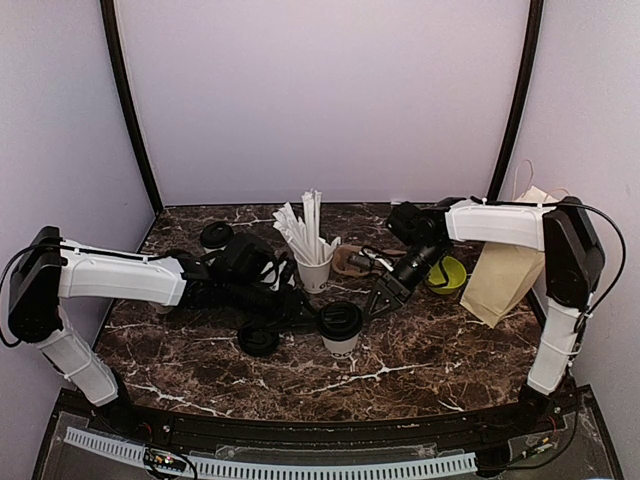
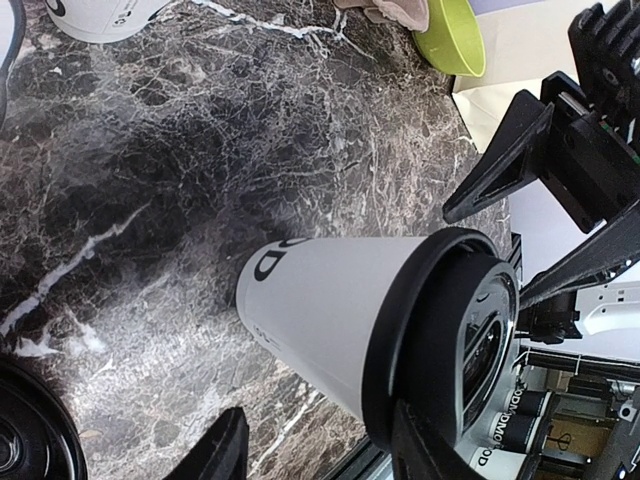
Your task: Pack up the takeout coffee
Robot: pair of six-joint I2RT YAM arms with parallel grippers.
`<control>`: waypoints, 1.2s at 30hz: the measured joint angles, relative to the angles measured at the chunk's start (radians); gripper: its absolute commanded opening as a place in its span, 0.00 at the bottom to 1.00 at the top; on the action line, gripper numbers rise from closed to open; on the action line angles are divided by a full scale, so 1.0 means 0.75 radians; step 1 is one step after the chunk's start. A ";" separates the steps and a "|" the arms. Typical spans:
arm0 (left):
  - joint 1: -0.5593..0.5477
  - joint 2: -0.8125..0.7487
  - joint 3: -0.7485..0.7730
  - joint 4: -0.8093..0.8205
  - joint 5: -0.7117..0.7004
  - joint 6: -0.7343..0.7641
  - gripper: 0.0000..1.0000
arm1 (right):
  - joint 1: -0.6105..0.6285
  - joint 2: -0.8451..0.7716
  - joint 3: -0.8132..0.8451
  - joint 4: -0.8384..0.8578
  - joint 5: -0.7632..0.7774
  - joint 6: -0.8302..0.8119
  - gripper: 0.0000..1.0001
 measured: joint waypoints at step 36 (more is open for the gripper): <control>0.000 0.002 0.026 -0.044 -0.013 0.045 0.50 | -0.039 0.100 0.092 -0.036 -0.109 -0.027 0.56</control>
